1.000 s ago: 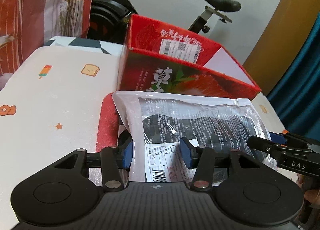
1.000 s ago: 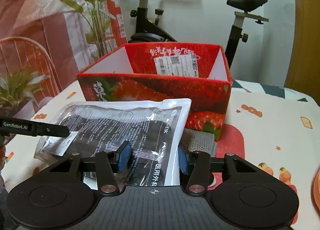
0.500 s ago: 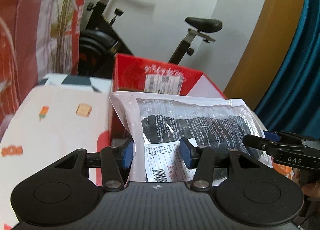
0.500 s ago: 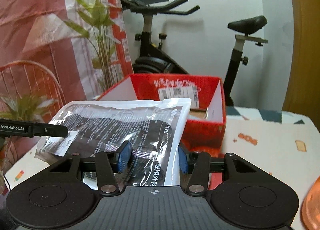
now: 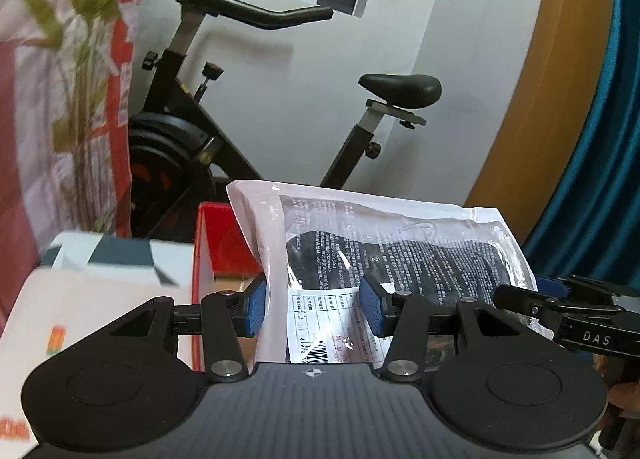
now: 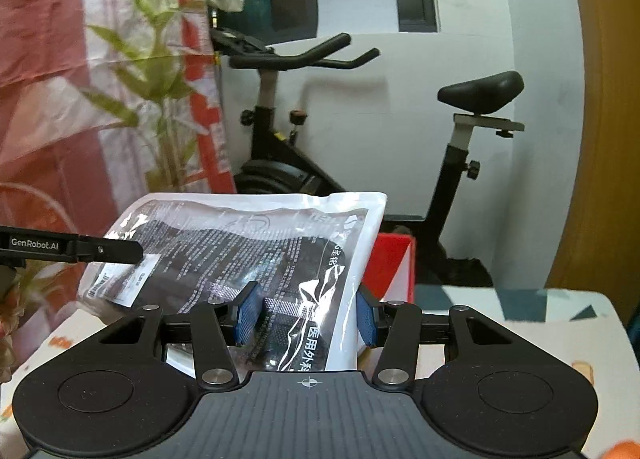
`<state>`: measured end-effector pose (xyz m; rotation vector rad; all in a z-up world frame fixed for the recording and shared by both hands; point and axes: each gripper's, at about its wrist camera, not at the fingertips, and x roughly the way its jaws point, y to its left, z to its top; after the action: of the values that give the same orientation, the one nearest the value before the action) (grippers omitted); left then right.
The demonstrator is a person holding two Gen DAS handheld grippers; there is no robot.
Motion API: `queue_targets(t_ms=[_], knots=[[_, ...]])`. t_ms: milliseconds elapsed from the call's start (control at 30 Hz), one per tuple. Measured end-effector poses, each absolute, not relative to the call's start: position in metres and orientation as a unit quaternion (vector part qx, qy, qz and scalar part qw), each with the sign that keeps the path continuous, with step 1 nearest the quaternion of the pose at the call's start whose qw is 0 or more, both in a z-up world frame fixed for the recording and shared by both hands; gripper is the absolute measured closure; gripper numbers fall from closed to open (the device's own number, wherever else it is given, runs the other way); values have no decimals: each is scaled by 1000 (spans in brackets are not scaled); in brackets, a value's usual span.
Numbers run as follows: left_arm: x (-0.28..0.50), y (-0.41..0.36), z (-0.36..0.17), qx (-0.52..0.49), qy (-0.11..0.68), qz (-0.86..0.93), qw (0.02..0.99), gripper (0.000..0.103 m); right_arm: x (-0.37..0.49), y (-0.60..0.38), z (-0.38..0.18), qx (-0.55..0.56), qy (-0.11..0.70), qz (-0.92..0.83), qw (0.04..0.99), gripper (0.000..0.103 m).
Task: Organize soft objects
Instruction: 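Carry the white bag into the red box and open both grippers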
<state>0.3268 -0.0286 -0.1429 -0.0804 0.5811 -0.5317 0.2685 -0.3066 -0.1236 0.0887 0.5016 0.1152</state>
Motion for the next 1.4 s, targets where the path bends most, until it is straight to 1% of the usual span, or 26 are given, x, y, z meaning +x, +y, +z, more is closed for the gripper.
queue_targets(t_ms=[167, 300, 467, 600, 867, 1133, 1400], knots=[[363, -48, -152, -7, 287, -243, 927, 52, 312, -308, -136, 20, 261, 41, 964, 57], [390, -53, -168, -9, 316, -229, 921, 52, 341, -308, -158, 19, 284, 42, 958, 57], [400, -54, -183, 6, 334, -223, 916, 52, 360, -308, -183, 30, 307, 47, 950, 57], [404, -54, -192, 20, 347, -225, 910, 52, 364, -310, -198, 50, 322, 44, 944, 57], [408, -54, -200, 33, 359, -225, 905, 52, 368, -308, -210, 47, 338, 33, 940, 57], [404, -54, -199, 53, 357, -219, 906, 52, 367, -304, -215, 32, 351, 19, 935, 56], [392, -52, -187, 54, 342, -217, 913, 52, 360, -299, -207, 7, 350, 7, 937, 55]])
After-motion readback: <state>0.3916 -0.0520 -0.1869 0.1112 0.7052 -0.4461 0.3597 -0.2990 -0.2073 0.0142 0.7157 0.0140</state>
